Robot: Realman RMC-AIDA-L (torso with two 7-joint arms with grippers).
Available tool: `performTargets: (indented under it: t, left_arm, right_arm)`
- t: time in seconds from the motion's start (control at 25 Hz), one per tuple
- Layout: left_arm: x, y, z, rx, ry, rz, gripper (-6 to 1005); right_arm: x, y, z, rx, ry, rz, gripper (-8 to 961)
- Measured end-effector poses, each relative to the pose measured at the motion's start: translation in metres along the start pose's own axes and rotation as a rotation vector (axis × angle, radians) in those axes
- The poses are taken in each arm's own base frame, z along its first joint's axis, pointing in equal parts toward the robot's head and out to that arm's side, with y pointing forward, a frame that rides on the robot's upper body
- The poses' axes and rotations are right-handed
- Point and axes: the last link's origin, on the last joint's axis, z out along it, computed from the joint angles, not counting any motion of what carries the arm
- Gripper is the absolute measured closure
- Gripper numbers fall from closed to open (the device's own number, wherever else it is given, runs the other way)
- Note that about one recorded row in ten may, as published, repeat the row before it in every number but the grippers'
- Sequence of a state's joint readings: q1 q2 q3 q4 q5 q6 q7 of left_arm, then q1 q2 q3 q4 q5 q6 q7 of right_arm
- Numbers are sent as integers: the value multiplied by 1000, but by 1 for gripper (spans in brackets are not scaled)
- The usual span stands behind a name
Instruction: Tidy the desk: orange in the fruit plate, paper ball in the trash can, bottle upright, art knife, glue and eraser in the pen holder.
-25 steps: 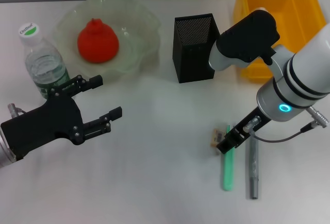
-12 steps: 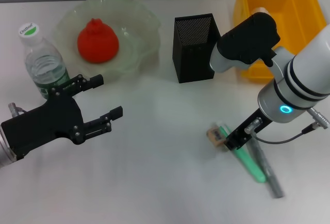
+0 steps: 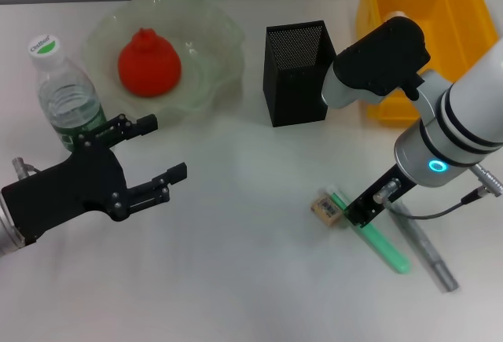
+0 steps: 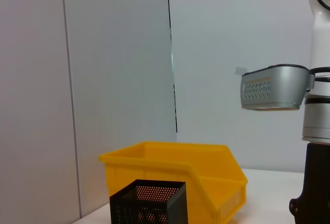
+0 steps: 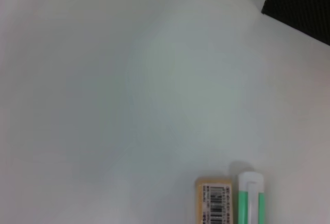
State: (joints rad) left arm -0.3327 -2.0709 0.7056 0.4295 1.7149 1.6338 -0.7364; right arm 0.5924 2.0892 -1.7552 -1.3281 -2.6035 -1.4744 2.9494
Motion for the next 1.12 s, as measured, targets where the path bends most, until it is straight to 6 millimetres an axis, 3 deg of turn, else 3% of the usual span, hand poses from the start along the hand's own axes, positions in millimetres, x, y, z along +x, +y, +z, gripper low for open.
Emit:
performTargets:
  t: [0.12, 0.64, 1.12]
  left_arm:
    - [0, 0, 0, 0, -1, -1, 216]
    - [-2, 5, 0, -24, -5, -5, 216]
    - [-1, 6, 0, -29, 1, -7, 216]
  right_arm:
    - [0, 0, 0, -1, 1, 2, 837]
    - [5, 1, -3, -26, -15, 29, 736]
    - [9, -2, 4, -21, 8, 42, 746]
